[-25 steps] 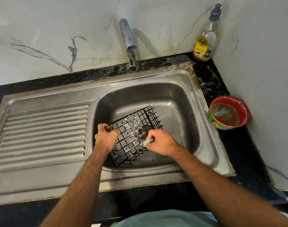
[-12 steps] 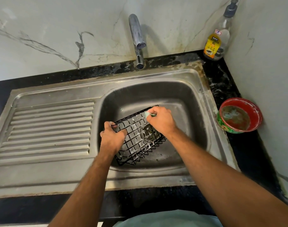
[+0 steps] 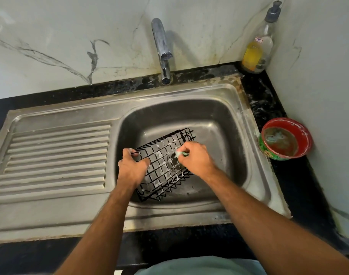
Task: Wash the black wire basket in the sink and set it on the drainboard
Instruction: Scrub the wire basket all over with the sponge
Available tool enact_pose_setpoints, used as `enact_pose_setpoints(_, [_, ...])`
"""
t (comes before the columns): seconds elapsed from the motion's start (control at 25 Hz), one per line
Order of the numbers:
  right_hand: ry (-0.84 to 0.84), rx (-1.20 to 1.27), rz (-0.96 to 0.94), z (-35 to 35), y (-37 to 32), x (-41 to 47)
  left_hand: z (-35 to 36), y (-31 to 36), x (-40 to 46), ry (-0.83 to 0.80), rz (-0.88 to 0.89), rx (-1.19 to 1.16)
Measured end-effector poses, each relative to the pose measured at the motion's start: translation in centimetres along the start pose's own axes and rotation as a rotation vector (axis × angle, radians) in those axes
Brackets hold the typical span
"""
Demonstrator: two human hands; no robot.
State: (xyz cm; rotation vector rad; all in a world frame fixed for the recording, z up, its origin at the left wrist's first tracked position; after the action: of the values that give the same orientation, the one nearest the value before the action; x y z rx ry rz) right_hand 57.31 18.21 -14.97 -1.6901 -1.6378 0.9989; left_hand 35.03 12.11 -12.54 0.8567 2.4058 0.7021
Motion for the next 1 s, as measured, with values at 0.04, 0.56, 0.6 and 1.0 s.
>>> enact_pose_setpoints(0.04, [-0.017,-0.007,-0.003,0.0,0.4,-0.1,0.0,-0.1,0.1,-0.001,0.0,0.007])
enact_pose_setpoints(0.56, [-0.132,0.003,0.099,-0.8,2.3,-1.2,-0.2,0.3,-0.1,0.012,-0.013,-0.046])
enact_pose_setpoints(0.6, [-0.162,-0.028,0.115,-0.9,2.8,-1.3,-0.2,0.3,-0.1,0.011,-0.019,-0.05])
enact_pose_setpoints(1.0, [0.075,0.101,0.105,-3.4,-0.4,2.5,-0.3,0.5,-0.2,0.011,-0.018,-0.045])
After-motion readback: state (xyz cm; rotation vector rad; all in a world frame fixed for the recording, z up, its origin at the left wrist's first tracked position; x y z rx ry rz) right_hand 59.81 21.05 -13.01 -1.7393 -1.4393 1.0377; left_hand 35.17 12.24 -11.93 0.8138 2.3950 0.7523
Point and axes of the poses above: each hand's wrist, its own x-axis towards the middle knuckle, its own z-axis out of the palm, y = z × x, the point moved 6 cm from there along x, towards the middle knuckle, and after that the axes turned 14 degrees about y, right-handed, at the moved point
